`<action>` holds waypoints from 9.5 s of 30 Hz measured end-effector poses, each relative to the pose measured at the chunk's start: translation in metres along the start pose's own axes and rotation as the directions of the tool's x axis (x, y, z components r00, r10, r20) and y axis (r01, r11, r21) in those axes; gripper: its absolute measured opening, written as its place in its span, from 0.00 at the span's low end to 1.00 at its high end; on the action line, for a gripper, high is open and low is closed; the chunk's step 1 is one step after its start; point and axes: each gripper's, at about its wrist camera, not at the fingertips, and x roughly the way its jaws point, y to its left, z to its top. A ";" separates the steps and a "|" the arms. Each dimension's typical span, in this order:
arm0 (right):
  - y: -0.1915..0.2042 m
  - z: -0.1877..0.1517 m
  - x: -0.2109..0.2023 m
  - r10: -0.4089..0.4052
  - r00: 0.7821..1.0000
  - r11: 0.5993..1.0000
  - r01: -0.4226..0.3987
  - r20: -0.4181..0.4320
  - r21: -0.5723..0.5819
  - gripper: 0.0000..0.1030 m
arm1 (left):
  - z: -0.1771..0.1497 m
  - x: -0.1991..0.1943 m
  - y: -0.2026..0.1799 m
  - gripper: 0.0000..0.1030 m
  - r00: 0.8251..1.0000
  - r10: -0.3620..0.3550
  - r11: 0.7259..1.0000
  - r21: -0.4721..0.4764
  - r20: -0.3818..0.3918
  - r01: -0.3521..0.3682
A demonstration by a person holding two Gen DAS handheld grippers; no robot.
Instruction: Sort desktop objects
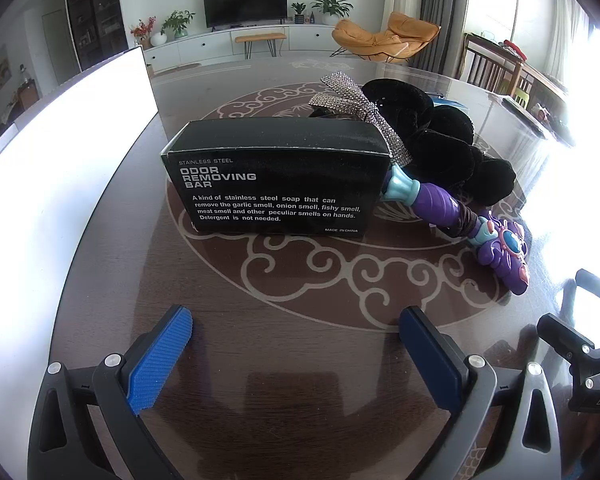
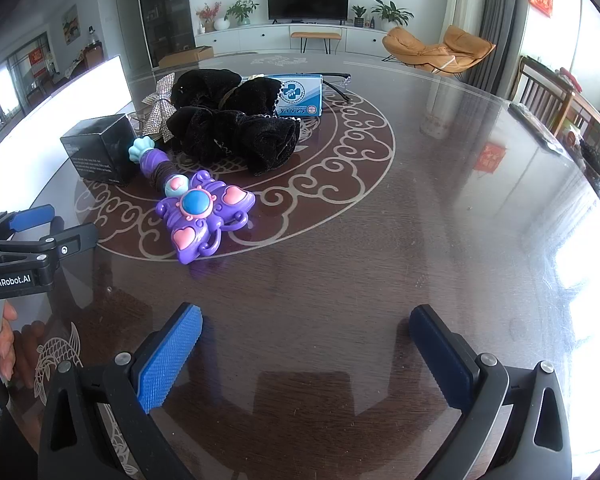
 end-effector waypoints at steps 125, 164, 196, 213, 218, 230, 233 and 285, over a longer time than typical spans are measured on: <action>0.006 -0.013 -0.026 0.143 0.988 0.986 -0.137 0.061 -0.096 0.65 | -0.007 -0.025 0.037 1.00 0.991 -0.132 0.989 -0.071 0.006 0.132; 0.024 -0.007 -0.015 0.126 0.991 0.984 -0.119 0.046 -0.132 0.79 | 0.029 -0.037 0.046 1.00 0.988 0.133 0.907 -0.411 0.075 -0.090; 0.021 -0.006 -0.013 0.103 0.994 0.988 -0.098 0.041 -0.118 0.86 | 0.027 0.006 -0.031 1.00 1.000 -0.010 1.000 0.028 -0.005 0.010; 0.016 -0.003 -0.008 0.078 0.997 0.993 -0.076 0.010 -0.091 1.00 | 0.030 0.011 -0.030 1.00 1.000 -0.016 1.000 0.026 -0.005 0.017; 0.016 -0.003 -0.009 0.076 0.997 0.993 -0.075 0.010 -0.091 1.00 | 0.030 0.011 -0.030 1.00 1.000 -0.016 1.000 0.026 -0.005 0.017; 0.013 0.002 -0.006 0.098 0.995 0.988 -0.098 -0.005 -0.120 1.00 | 0.030 0.011 -0.030 1.00 1.000 -0.016 1.000 0.026 -0.005 0.016; 0.008 0.012 0.000 0.110 0.994 0.984 -0.111 -0.014 -0.139 1.00 | 0.030 0.012 -0.029 1.00 1.000 -0.016 1.000 0.026 -0.004 0.017; 0.007 0.013 0.000 0.109 0.994 0.984 -0.109 -0.013 -0.139 1.00 | 0.029 0.012 -0.028 1.00 1.000 -0.016 1.000 0.025 -0.004 0.016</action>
